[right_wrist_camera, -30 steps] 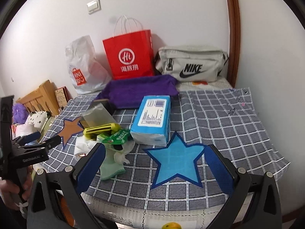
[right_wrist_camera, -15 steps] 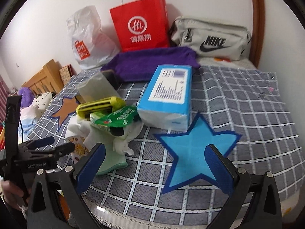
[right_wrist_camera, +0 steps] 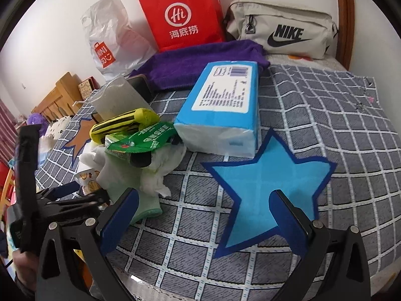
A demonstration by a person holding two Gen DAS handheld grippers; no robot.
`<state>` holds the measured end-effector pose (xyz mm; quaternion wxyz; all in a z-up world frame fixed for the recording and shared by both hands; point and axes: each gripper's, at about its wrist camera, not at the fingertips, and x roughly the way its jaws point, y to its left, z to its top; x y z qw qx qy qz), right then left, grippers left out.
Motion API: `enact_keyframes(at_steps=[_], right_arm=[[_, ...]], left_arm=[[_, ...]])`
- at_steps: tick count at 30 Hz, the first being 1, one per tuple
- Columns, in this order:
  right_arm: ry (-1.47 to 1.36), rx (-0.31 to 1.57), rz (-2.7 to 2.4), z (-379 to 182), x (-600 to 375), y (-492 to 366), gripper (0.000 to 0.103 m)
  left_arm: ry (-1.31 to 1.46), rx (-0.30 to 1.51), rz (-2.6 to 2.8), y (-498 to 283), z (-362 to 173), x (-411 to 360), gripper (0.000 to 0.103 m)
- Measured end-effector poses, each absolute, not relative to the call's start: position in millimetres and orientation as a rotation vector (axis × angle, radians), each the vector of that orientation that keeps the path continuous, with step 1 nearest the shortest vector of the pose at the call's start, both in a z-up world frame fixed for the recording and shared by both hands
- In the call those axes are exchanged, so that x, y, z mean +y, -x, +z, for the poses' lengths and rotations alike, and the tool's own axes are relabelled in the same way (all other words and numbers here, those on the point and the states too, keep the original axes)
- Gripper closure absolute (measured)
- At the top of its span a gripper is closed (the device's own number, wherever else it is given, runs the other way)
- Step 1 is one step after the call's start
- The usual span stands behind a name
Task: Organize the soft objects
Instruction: 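Move the left tool toward the orange sachet while the right tool approaches the green packet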
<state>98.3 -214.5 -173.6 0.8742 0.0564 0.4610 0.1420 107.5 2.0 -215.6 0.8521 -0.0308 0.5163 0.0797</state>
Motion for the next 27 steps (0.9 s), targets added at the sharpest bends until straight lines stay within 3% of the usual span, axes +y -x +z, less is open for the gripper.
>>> enact_keyframes(at_steps=[1,2,5,9,11,14,20,23,27], right_arm=[[-0.116,0.966,0.302,-175.1,-212.7,-97.8,0.0],[-0.116,0.967,0.307,-175.8,-211.6,-97.9,0.0],[-0.121,0.971,0.323,-177.5,-207.0,-96.0,0.0],[-0.11,0.974,0.335,-179.3,-199.6,-93.5,0.0],[-0.105,0.979,0.338,-180.7,-195.5,-92.8,0.0],[-0.094,0.984,0.34,-181.5,-190.1,-91.8,0.0],[-0.063,0.998,0.347,-184.5,-177.9,-92.1,0.0],[-0.044,1.006,0.346,-186.5,-173.4,-92.8,0.0],[-0.031,1.011,0.339,-187.4,-169.8,-92.8,0.0]], left_arm=[[0.056,1.087,0.167,-107.4,-216.9,2.4,0.001],[0.078,1.075,0.149,-104.6,-216.0,5.6,0.013],[0.123,1.06,0.142,-98.1,-209.5,18.0,0.035],[0.176,1.057,0.117,-92.6,-202.8,36.2,0.045],[0.191,1.058,0.104,-92.9,-205.0,45.2,0.061],[0.236,1.058,0.066,-91.3,-207.2,55.9,0.069],[0.214,1.039,0.014,-85.4,-209.6,59.8,0.069],[0.214,1.03,-0.021,-78.1,-209.2,58.1,0.057],[0.212,1.012,-0.034,-66.4,-210.5,58.1,0.057]])
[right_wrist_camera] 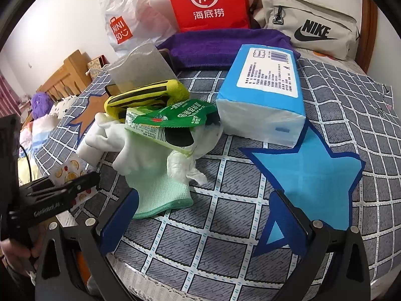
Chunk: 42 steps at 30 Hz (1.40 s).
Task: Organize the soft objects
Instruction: 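Close the left tool on the orange sachet while the right tool grasps the green packet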
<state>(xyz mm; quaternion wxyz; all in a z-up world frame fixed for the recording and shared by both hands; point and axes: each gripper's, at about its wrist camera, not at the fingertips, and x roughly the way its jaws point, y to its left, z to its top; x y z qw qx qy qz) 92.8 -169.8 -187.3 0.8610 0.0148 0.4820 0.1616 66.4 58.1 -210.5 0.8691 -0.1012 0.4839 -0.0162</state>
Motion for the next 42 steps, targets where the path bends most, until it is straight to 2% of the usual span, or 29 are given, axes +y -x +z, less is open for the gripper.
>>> enact_keyframes(at_steps=[1,3,5,10,18,24,28,35,38,40,41,42], right_arm=[[-0.029,1.012,0.338,-187.5,-169.4,-93.0,0.0],[-0.026,1.013,0.335,-188.1,-168.6,-93.5,0.0],[-0.023,1.017,0.333,-189.6,-167.3,-93.7,0.0],[-0.01,1.023,0.328,-191.9,-164.5,-92.6,0.0],[-0.005,1.012,0.313,-190.5,-166.1,-94.5,0.001],[-0.028,0.929,0.318,-174.2,-167.0,-97.8,0.005],[-0.008,0.868,0.328,-156.4,-161.2,-104.4,0.013],[0.12,0.83,0.367,-148.7,-135.0,-122.3,0.015],[0.17,0.879,0.39,-161.9,-127.8,-129.3,0.033],[0.148,0.906,0.43,-167.0,-131.1,-130.2,0.057],[0.126,0.909,0.444,-167.1,-134.2,-130.1,0.064],[0.108,0.906,0.454,-166.2,-137.2,-128.4,0.076]], left_arm=[[0.21,1.009,-0.036,-64.9,-210.2,58.4,0.057],[0.211,0.995,-0.029,-62.5,-210.6,59.8,0.066],[0.194,0.978,-0.018,-62.3,-212.0,63.0,0.081],[0.282,0.961,-0.079,-62.6,-215.2,78.2,0.095],[0.27,0.915,-0.044,-59.1,-199.0,88.7,0.099],[0.279,0.917,0.018,-58.5,-191.4,112.2,0.099],[0.301,0.924,0.022,-61.2,-194.6,122.3,0.099],[0.313,0.943,-0.003,-71.6,-198.6,121.1,0.099],[0.313,0.951,-0.01,-76.2,-200.0,119.2,0.099],[0.314,0.953,-0.012,-78.1,-201.2,118.7,0.099],[0.317,0.957,-0.014,-79.2,-202.2,118.7,0.099],[0.318,0.96,-0.015,-80.0,-202.8,118.7,0.099]])
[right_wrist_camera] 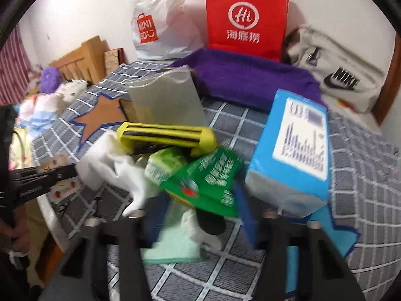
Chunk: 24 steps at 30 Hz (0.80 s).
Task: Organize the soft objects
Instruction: 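Close the left tool on the orange sachet while the right tool grasps the green packet, then carry the sachet with the left tool while the right tool carries the packet to the towel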
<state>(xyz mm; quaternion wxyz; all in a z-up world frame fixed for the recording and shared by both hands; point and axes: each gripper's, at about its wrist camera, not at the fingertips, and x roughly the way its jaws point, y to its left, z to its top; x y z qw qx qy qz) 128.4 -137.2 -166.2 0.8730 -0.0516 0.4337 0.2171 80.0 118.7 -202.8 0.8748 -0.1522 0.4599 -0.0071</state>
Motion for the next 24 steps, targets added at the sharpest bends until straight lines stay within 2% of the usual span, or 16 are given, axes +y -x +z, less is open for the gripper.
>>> enact_keyframes(at_steps=[1,4,10,17,24], right_arm=[[0.096,0.9,0.46,-164.6,-140.6,-125.6,0.081],[0.101,0.872,0.47,-160.0,-146.1,-116.0,0.086],[0.033,0.852,0.492,-149.7,-166.6,-102.6,0.092],[-0.021,0.865,0.426,-151.3,-218.0,-80.8,0.093],[-0.042,0.95,0.365,-191.1,-251.1,-76.7,0.089]], left_arm=[[0.316,0.964,-0.015,-80.6,-203.3,118.1,0.099],[0.308,0.97,-0.012,-82.7,-204.8,117.0,0.099],[0.308,0.974,0.0,-82.7,-202.3,117.4,0.099],[0.297,0.987,0.025,-83.6,-203.6,115.9,0.099],[0.293,1.0,0.04,-85.9,-204.8,114.1,0.099]])
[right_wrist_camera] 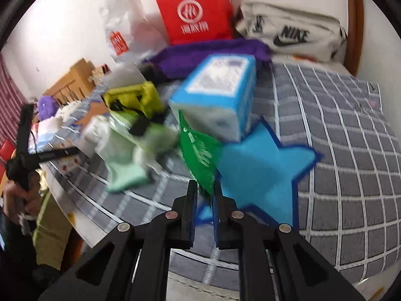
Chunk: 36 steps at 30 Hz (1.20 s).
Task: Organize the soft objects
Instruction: 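Carry the sachet with the left tool while the right tool carries the packet to the towel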
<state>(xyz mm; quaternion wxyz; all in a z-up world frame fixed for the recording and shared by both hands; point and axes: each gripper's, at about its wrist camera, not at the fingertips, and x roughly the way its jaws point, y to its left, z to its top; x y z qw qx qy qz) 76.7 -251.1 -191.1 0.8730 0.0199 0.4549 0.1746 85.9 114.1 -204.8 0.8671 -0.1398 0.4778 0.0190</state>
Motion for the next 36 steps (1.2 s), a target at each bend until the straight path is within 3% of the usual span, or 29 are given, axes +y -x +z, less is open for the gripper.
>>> enact_keyframes(at_steps=[2,3,6,13,16,21,23,24,25,27,31,36], right_arm=[[-0.054,0.939,0.378,-194.6,-252.2,-80.4,0.089],[-0.054,0.933,0.391,-195.9,-250.8,-82.9,0.082],[0.029,0.937,0.371,-199.1,-243.9,-88.9,0.041],[0.174,0.872,0.361,-195.3,-234.8,-100.9,0.036],[0.241,0.833,0.394,-194.2,-217.2,-108.2,0.02],[0.375,0.854,0.435,-212.7,-192.2,-115.5,0.02],[0.384,0.844,0.447,-214.6,-193.3,-112.3,0.024],[0.368,0.854,0.46,-214.3,-195.2,-111.0,0.035],[0.338,0.883,0.493,-213.7,-198.4,-109.5,0.052],[0.311,0.909,0.499,-211.5,-201.9,-105.1,0.067],[0.271,0.946,0.464,-208.4,-207.5,-94.2,0.075],[0.119,0.96,0.433,-193.3,-220.6,-86.5,0.076]], left_arm=[[0.293,1.007,0.042,-87.4,-204.9,114.5,0.099],[0.294,1.011,0.043,-87.9,-204.8,115.0,0.099],[0.29,1.019,0.049,-89.7,-204.0,115.4,0.099],[0.286,1.028,0.053,-93.5,-203.7,114.8,0.099],[0.287,1.032,0.043,-93.0,-202.8,115.6,0.099],[0.285,1.034,0.051,-90.2,-202.1,119.5,0.099],[0.285,1.027,0.05,-88.7,-200.9,121.4,0.099],[0.284,1.022,0.052,-88.0,-200.4,122.2,0.099],[0.282,1.019,0.055,-87.1,-200.0,122.8,0.099],[0.285,1.015,0.052,-85.5,-199.6,123.9,0.099],[0.297,1.002,0.036,-80.6,-196.9,123.9,0.099],[0.295,0.955,0.02,-72.5,-180.2,121.5,0.099]])
